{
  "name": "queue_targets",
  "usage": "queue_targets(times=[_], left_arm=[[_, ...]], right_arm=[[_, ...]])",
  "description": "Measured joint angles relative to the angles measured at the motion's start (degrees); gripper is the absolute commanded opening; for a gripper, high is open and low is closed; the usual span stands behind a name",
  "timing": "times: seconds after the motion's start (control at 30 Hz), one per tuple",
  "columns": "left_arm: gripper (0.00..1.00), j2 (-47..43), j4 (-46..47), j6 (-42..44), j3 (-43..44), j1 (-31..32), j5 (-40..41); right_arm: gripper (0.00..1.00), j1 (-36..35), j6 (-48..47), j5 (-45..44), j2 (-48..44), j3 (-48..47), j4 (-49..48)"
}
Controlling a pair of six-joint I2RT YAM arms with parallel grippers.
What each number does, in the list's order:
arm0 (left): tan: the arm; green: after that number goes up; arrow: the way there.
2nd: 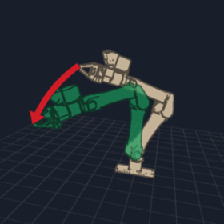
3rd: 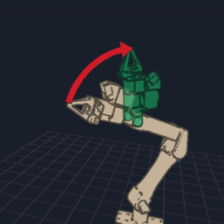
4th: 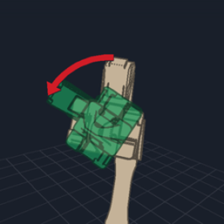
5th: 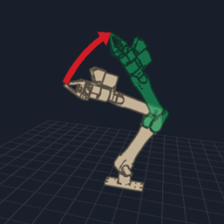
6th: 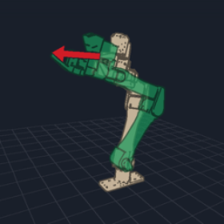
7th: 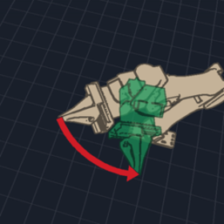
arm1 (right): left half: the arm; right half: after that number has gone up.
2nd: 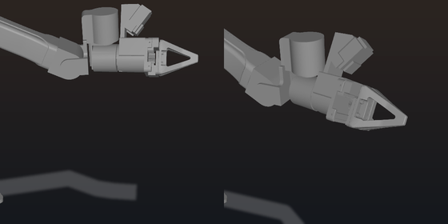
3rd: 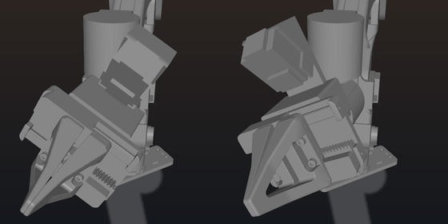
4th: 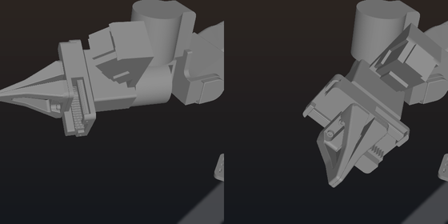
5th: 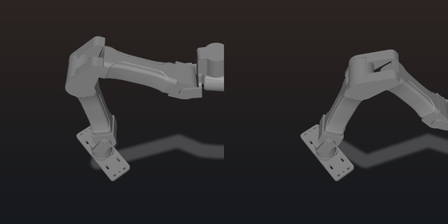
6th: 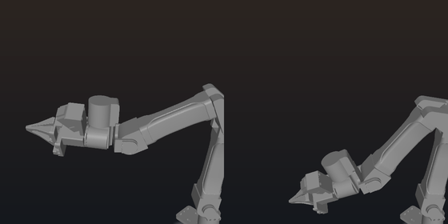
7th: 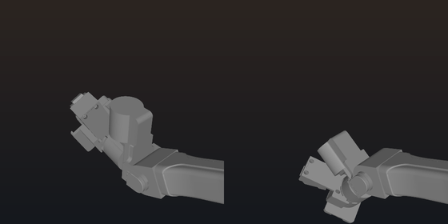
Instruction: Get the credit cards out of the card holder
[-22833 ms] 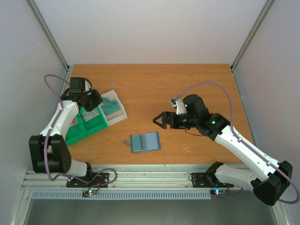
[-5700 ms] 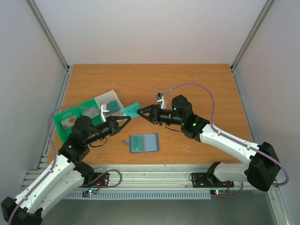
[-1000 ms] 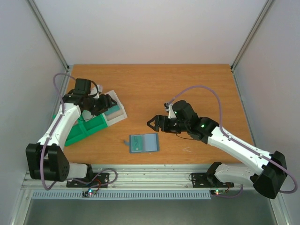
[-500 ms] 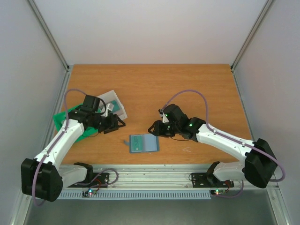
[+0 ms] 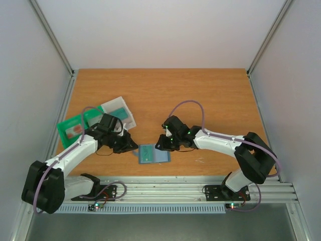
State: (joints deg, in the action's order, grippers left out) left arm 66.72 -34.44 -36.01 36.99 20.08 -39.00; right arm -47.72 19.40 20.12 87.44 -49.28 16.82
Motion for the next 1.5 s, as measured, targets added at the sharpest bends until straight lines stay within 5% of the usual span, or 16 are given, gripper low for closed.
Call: queue_targets(times=[0.8,1.1,1.5], left_arm=[[0.00,17.8,25.9,-4.7,-9.4,2.2,-1.9],[0.00,18.1,26.7,-4.3,-9.7,2.2,-2.0],[0.06,17.5,26.3,-3.1,-9.7,2.3,-0.7]], right_arm=[[0.15,-1.1,-0.7,4.4,12.7,-1.7,-6.5],[0.02,-1.1,-0.9,5.0,13.2,-1.1,-8.5],[0.01,0.2,-0.5,5.9,12.2,2.1,-12.5]])
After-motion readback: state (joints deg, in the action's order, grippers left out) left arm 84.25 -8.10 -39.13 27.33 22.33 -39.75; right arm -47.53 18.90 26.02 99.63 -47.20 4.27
